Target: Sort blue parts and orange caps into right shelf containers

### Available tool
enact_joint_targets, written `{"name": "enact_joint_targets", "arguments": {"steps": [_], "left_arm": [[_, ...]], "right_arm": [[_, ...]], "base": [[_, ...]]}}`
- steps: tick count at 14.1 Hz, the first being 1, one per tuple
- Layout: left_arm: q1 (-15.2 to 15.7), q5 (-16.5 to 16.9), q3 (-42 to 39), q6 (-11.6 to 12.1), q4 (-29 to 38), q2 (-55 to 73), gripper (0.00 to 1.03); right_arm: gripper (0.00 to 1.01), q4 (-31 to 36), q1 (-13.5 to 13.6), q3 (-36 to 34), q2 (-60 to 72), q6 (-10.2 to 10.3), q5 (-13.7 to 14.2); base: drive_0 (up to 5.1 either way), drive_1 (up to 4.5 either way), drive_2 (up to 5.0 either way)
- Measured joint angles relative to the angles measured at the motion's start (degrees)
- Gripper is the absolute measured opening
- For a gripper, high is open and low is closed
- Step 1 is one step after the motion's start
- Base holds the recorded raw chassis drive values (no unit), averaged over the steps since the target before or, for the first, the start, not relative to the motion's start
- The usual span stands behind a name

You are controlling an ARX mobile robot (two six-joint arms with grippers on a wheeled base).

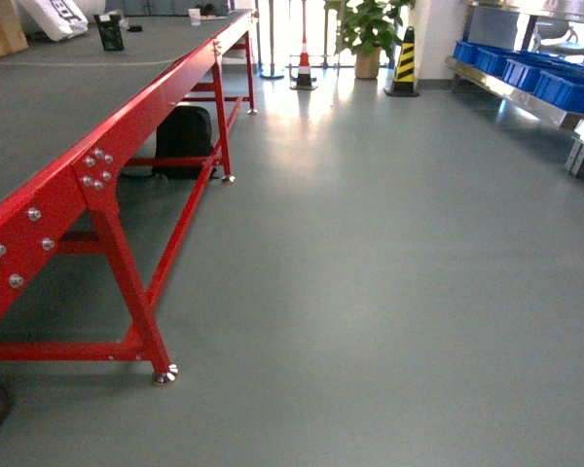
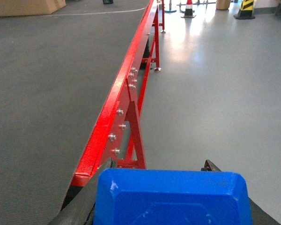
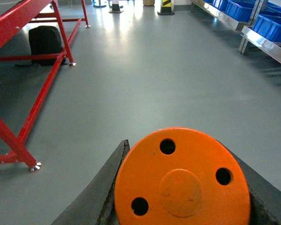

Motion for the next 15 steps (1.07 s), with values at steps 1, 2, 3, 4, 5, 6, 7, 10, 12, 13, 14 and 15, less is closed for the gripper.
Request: {"name": "enact_joint_targets", "arguments": {"steps": [1,2,3,4,5,6,7,10,12,13,14,15], "left_arm": [[0.0,0.0,0.0,0.0,0.0,0.0,0.44],[0.0,0.0,0.0,0.0,0.2,0.0,0.44],[0.0,0.0,0.0,0.0,0.1,0.0,0.44],[0.0,0.0,0.0,0.0,-0.2,0.0,0.44],[0.0,0.0,0.0,0.0,0.0,-0.2,0.44],[-0.2,0.2,0.0,0.0,0.4,-0.4,0.44],[-0.4,0.2,0.0,0.0,0.0,-0.3,0.44],[-0.2,0.0,0.0,0.0,0.2,-0.2,0.44],[-0.2,0.0,0.0,0.0,0.0,-0.1,0.44],[-0.2,0.0,0.0,0.0,0.0,-0.1,0.44],[-0.2,0.0,0.0,0.0,0.0,-0.1,0.44],[-0.2,0.0,0.0,0.0,-0.1,-0.1,0.44]], "right_arm": [[0.43,0.0,0.0,0.0,0.0,0.0,0.0],[0.43,0.0,0.0,0.0,0.0,0.0,0.0],[0.43,0.0,0.0,0.0,0.0,0.0,0.0],[0.43,0.0,0.0,0.0,0.0,0.0,0.0],[0.43,0.0,0.0,0.0,0.0,0.0,0.0],[0.43,0.0,0.0,0.0,-0.3,0.0,0.2],[0.43,0.0,0.0,0.0,-0.1,0.0,0.3],[0.43,0.0,0.0,0.0,0.0,0.0,0.2],[0.43,0.0,0.0,0.0,0.0,0.0,0.2],[0.43,-0.2,0.0,0.0,0.0,0.0,0.2],[0.43,0.1,0.0,0.0,0.0,0.0,0.2],[0.43,0.0,0.0,0.0,0.0,0.0,0.2]], "base": [[4.8,-1.57,-3.4],[4.8,-1.57,-3.4],[4.9,-1.46,-3.4],[4.9,-1.22,-3.5],[0.0,3.96,-4.0],[-0.1,4.19,-4.3],[-0.1,4.19,-4.3],[-0.1,4.19,-4.3],[-0.1,4.19,-4.3],[0.0,4.29,-4.3],[0.0,4.29,-4.3],[0.0,4.29,-4.3]]}}
